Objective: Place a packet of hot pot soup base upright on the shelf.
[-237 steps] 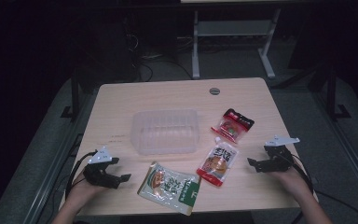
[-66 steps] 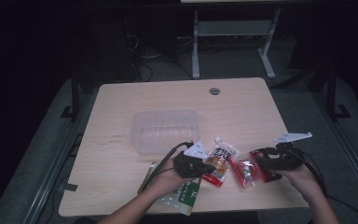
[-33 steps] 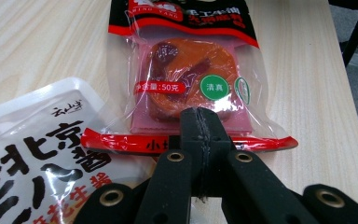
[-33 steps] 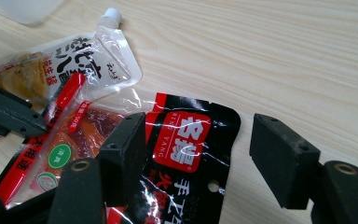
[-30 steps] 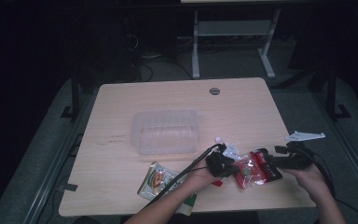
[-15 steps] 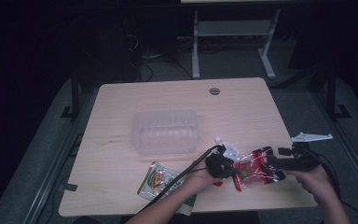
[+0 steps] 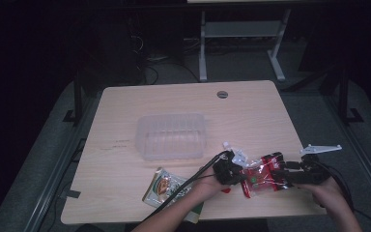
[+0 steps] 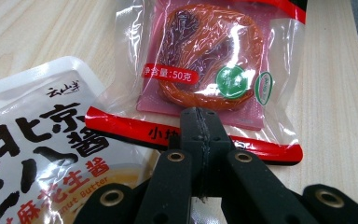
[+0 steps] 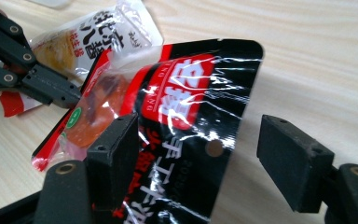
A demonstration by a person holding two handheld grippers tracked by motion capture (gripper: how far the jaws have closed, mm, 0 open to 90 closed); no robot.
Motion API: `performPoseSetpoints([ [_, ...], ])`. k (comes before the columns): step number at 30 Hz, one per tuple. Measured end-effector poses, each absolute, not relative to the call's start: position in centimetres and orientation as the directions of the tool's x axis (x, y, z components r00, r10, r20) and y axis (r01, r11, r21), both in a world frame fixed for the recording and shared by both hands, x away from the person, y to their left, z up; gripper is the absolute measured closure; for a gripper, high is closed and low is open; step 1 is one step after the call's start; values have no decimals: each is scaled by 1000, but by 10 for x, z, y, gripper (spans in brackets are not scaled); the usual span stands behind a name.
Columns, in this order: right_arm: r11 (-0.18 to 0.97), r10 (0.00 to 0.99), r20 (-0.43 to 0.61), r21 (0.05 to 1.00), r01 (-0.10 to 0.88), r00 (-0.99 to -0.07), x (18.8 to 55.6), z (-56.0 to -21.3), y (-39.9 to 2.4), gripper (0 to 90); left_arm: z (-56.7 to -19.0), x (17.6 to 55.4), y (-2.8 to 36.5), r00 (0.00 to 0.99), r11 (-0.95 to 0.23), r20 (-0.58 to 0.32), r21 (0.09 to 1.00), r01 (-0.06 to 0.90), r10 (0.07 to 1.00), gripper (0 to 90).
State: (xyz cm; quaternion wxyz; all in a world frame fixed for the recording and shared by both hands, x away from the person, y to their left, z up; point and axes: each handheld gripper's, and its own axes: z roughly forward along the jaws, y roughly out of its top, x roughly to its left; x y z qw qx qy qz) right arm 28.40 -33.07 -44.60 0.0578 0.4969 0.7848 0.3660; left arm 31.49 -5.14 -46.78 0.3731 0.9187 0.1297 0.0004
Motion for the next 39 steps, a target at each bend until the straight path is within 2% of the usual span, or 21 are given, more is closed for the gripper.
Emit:
performPoseSetpoints([
  [8,223,783,366,589,777,-503,288,-453,-329,311,-467,314,-52,966,-693,-95,680,240,241,899],
  [10,234,780,360,592,771,-512,288,-453,-328,321,-468,314,-52,966,-692,-95,681,239,241,899],
  [24,233,722,369,666,708,-585,281,-438,-332,697,-468,314,-52,964,-687,-98,684,246,248,899],
  [34,259,676,365,695,671,-640,280,-435,-329,847,-468,315,-52,964,-686,-102,683,249,247,899],
  [39,285,657,342,713,641,-672,280,-433,-326,884,-468,315,-52,962,-682,-107,686,253,250,899],
])
